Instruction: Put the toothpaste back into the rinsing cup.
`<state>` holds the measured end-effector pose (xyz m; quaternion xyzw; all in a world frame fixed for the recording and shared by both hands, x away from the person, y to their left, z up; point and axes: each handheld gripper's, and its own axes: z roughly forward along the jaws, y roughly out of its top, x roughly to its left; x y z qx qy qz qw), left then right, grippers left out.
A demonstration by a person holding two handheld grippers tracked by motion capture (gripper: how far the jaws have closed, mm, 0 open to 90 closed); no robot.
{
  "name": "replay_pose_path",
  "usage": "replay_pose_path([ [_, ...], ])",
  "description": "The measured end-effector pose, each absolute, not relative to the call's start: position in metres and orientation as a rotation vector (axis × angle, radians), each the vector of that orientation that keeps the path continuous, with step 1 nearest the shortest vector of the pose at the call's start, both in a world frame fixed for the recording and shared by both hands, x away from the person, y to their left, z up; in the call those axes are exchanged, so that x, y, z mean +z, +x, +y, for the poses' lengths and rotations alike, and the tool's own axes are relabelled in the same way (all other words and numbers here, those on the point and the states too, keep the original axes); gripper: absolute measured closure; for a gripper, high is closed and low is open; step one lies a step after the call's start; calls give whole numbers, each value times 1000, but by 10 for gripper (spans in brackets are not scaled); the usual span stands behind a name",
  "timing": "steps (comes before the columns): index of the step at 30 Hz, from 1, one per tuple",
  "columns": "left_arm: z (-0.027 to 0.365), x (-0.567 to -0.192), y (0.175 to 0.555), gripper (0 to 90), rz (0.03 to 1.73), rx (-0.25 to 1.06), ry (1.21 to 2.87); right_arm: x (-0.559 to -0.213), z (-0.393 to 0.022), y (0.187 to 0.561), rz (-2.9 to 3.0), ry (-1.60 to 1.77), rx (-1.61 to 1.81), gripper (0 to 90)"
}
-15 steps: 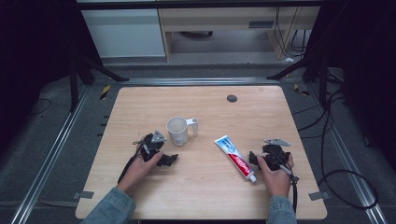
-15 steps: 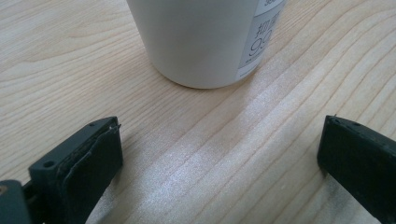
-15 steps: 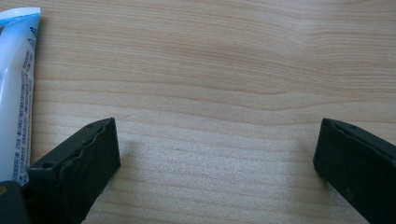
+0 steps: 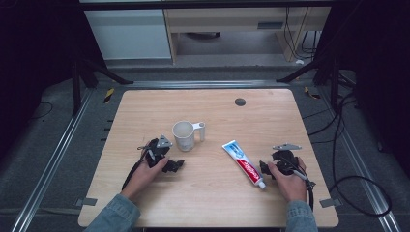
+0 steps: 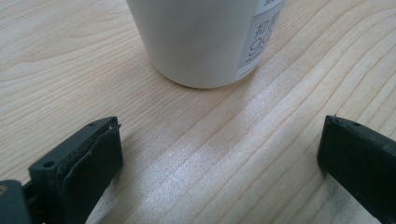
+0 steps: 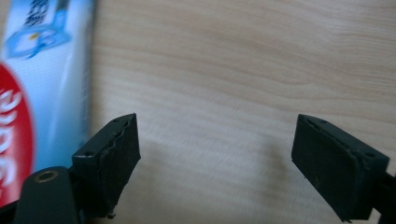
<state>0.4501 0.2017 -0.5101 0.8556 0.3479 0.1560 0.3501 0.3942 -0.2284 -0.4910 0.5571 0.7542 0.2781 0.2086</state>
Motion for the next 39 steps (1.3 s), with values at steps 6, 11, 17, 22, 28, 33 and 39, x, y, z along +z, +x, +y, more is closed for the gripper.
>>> replay_pose_path([
  [6,202,-510,450,0,901,403,2215,-472,-214,382,2211,1478,716,232],
  [11,202,-510,450,0,901,403,2215,-456,-206,382,2252,1473,698,194],
  [17,202,-510,450,0,901,404,2215,-443,-192,387,2312,1452,695,173],
  [22,202,-510,450,0,901,404,2215,-434,-183,392,2329,1427,686,188],
  [28,202,-510,450,0,901,403,2215,-427,-173,397,2368,1413,671,219],
  [33,202,-510,450,0,901,403,2215,-430,-162,406,2414,1404,626,266],
  [39,202,-510,450,0,902,403,2214,-435,-149,414,2463,1413,590,293],
])
